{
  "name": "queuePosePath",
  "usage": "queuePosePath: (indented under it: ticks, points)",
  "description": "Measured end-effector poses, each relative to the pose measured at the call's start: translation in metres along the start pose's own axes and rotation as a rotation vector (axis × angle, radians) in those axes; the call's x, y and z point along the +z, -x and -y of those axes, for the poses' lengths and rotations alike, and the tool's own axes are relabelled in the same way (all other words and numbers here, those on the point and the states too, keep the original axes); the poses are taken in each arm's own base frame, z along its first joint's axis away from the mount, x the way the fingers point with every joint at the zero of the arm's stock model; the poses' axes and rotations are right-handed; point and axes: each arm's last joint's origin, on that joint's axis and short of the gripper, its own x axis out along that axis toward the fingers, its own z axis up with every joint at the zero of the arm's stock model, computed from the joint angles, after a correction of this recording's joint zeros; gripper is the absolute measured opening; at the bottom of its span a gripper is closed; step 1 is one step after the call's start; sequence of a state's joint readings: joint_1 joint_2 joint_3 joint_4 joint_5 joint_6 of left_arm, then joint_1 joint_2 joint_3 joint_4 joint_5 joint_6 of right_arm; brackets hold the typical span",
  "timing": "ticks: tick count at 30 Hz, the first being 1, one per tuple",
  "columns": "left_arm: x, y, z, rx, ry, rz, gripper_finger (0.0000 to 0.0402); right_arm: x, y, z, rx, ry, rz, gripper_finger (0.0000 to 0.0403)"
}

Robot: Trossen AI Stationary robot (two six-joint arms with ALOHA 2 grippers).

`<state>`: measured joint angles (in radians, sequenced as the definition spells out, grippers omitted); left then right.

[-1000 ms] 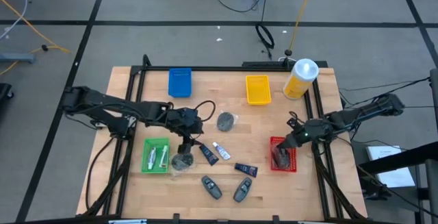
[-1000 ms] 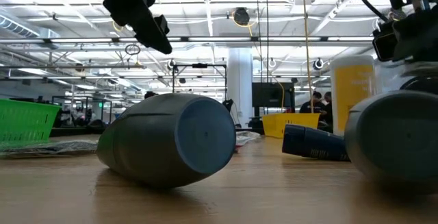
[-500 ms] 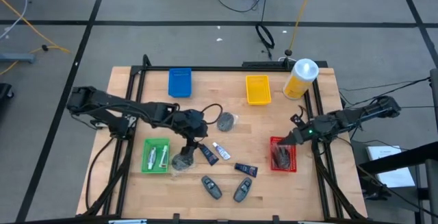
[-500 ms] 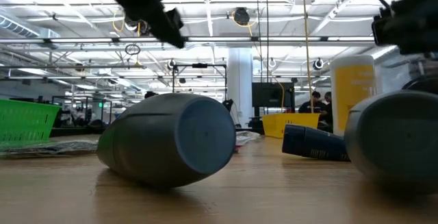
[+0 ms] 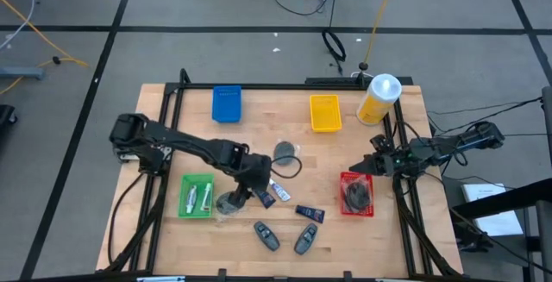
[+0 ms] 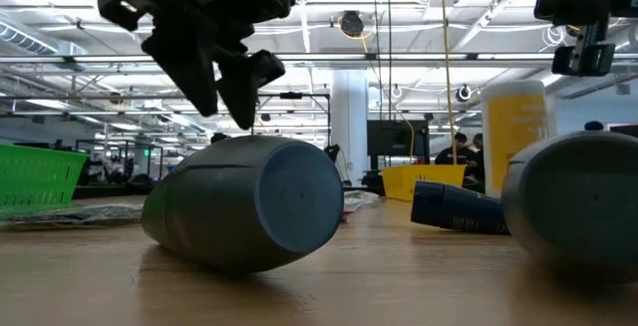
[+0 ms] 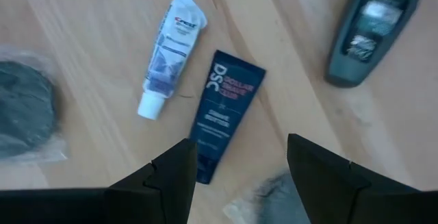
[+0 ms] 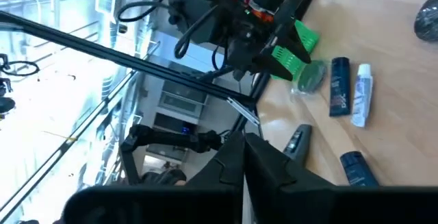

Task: Pick & Place Travel size toiletries
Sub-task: Put the dark blue shaving cream into the blue bin

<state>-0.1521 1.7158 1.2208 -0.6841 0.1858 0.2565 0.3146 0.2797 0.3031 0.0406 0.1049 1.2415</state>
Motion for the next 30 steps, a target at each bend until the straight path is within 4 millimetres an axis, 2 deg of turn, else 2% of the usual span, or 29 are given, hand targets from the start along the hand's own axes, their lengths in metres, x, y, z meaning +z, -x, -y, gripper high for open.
queuePosePath:
  ticks: [4, 8, 11, 18, 26, 30]
  points:
    - [0.004, -0.001, 0.002, 0.092, -0.088, 0.007, 0.0223, 0.0, 0.0, 0.0, -0.004, 0.001, 0.013, 0.0003]
    - [0.003, 0.0, -0.001, 0.106, -0.114, -0.002, 0.0223, 0.001, 0.0, 0.0, -0.008, 0.012, 0.024, 0.0001]
    - [0.0, -0.009, -0.004, 0.092, -0.102, -0.04, 0.0223, 0.001, 0.0, 0.0, -0.007, 0.017, 0.024, 0.0001]
    - [-0.005, -0.044, -0.006, 0.063, -0.097, -0.134, 0.0223, 0.001, 0.0, -0.001, -0.001, 0.03, 0.027, 0.0]
    - [-0.009, -0.065, -0.012, 0.066, -0.115, -0.171, 0.0223, 0.001, 0.0, -0.001, -0.003, 0.049, 0.035, 0.0]
    - [-0.011, -0.066, -0.012, 0.05, -0.108, -0.19, 0.0222, 0.003, 0.0, 0.0, -0.018, 0.078, 0.081, 0.0]
